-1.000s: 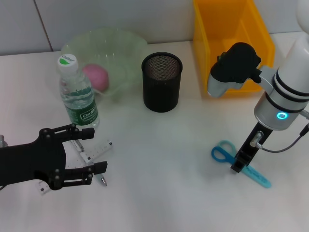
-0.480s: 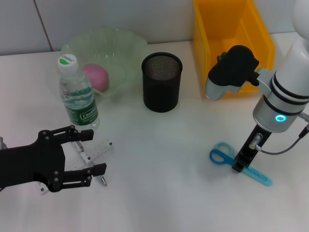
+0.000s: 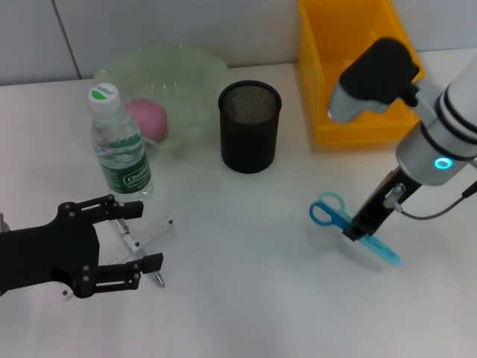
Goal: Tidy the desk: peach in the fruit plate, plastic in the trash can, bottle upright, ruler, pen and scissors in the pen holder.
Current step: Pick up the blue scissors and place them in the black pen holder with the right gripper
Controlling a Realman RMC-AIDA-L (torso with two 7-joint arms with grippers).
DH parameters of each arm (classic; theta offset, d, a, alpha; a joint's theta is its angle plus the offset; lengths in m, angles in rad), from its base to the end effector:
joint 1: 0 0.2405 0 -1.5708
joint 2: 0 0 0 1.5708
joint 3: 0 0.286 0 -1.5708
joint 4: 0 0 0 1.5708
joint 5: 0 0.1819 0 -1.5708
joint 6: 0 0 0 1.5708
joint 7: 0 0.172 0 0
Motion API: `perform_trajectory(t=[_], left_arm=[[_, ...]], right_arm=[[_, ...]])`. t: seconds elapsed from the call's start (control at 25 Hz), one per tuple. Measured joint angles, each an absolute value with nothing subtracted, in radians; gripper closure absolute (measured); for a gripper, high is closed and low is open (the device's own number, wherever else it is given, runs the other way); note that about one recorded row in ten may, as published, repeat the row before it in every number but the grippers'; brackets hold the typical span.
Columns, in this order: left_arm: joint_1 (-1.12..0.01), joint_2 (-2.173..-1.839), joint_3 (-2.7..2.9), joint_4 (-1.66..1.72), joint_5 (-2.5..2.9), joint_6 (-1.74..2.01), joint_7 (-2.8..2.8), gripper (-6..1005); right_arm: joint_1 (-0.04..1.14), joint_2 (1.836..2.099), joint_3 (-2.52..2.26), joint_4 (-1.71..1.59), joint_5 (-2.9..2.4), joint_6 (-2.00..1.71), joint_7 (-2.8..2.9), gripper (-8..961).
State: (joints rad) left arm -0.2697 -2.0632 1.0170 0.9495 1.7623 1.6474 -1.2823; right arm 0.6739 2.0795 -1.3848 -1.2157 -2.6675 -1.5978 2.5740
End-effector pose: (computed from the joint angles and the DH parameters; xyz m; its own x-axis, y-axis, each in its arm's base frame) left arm -0.2616 0.2685 -0.0251 0.8739 0.1283 0.4688 0.2349 -0.9559 -0.1762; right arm 0.2354 0.3487 -0.0478 0.6548 -0.6851 0.3191 -0.5476 -0.7211 -0.4246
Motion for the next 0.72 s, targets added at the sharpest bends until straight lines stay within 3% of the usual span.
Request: perform_trajectory(t=[0.48,0.72], left_arm=[[-0.269,-2.063,1.017,0.950,1.765,1.649,-1.282,188],[-0.271,-2.063,1.017,0.950,1.766,1.652,-1.290,188]], right_arm=[[0.448,2.084,-1.250,-1.342,-2.100,-1.295,2.193,724],[0.426,2.080,-1.241,-1.271,-1.865,-1.189,2.037,724]])
